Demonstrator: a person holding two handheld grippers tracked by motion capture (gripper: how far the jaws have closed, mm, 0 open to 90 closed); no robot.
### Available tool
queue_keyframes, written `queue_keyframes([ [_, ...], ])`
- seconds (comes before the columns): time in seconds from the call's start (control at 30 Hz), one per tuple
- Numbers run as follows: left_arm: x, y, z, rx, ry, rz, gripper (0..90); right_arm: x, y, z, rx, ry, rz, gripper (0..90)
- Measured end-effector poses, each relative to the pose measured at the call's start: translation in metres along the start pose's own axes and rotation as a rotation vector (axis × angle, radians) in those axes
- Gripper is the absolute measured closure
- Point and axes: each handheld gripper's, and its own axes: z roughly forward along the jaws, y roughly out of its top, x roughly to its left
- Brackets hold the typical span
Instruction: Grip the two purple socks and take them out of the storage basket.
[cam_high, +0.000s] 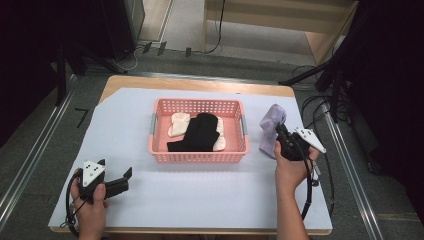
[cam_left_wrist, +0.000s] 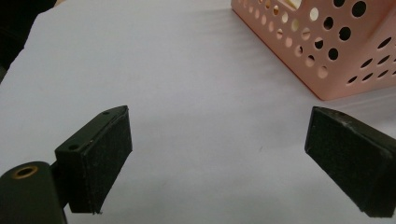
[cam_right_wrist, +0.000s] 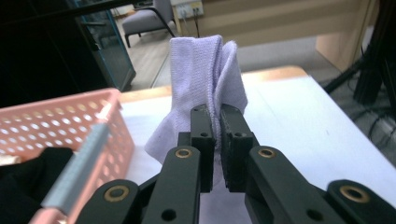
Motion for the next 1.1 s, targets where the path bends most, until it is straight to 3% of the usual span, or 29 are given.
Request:
queue_keyframes([
  [0.2,0.000,0.000,0.000,-0.001,0.000,-0.001,8.2,-0.013,-0.015,0.005,0.065,-0.007,0.038,84.9],
  [0.4,0.000,0.000,0.000,-0.005,0.002,-0.003,8.2,-0.023,-0.019,0.002,0.089,0.006,0.097,68.2],
  [0.6,0.000,0.000,0.000,-0.002,0.003,-0.002,8.2,-0.030,-0.017,-0.011,0.081,-0.012,0.074,61.5],
  [0.77,-0.001,0.000,0.000,0.003,0.006,0.001,8.2,-0.037,-0.020,-0.024,0.073,0.011,0.051,58.2],
  [1.0,-0.001,0.000,0.000,-0.001,0.012,0.004,8.2,-0.047,-0.028,-0.043,0.076,0.046,0.018,45.1],
  [1.1,-0.001,0.000,0.000,-0.008,0.010,0.006,8.2,-0.049,-0.031,-0.054,0.077,0.031,-0.003,40.5],
])
